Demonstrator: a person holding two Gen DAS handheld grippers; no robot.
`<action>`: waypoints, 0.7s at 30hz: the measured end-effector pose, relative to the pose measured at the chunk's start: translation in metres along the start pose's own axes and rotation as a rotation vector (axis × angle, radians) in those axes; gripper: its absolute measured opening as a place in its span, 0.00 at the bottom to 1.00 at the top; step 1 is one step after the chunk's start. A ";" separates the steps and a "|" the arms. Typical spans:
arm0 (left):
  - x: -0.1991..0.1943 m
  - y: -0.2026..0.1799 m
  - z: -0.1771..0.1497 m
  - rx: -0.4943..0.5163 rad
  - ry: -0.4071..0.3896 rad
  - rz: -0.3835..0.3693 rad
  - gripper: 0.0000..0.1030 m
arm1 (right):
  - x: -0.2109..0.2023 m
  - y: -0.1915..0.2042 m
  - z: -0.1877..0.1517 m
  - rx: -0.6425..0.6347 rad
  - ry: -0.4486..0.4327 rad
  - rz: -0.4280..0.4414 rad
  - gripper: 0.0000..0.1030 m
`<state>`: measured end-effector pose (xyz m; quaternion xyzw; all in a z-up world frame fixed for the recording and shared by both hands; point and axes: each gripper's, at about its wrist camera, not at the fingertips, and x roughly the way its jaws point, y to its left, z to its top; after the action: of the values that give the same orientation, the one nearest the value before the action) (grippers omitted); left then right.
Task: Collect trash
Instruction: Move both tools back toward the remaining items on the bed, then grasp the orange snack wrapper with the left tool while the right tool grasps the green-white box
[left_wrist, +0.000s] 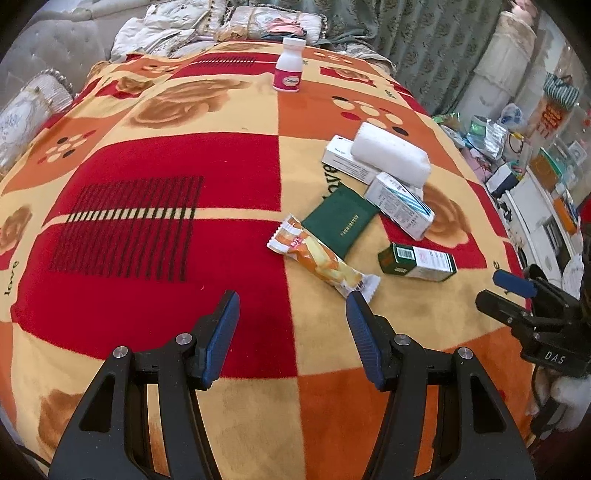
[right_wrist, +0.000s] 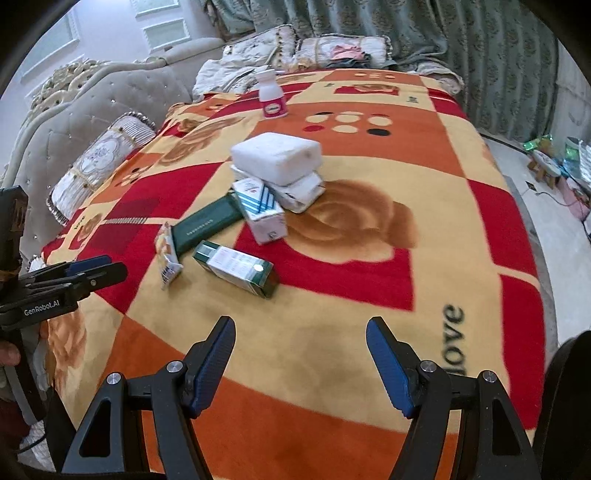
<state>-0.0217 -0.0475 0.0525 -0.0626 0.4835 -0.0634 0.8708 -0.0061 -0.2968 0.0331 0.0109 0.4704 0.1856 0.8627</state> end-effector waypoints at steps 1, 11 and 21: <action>0.000 0.000 0.001 -0.003 0.000 0.000 0.57 | 0.002 0.003 0.003 0.001 0.000 0.004 0.69; -0.002 0.021 0.000 -0.021 0.001 0.007 0.57 | 0.029 0.038 0.028 0.073 -0.011 0.006 0.78; -0.002 0.033 0.003 -0.077 -0.003 -0.029 0.57 | 0.061 0.058 0.039 0.085 0.010 -0.088 0.81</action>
<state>-0.0184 -0.0141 0.0499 -0.1031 0.4831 -0.0574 0.8676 0.0373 -0.2164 0.0165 0.0259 0.4820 0.1276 0.8665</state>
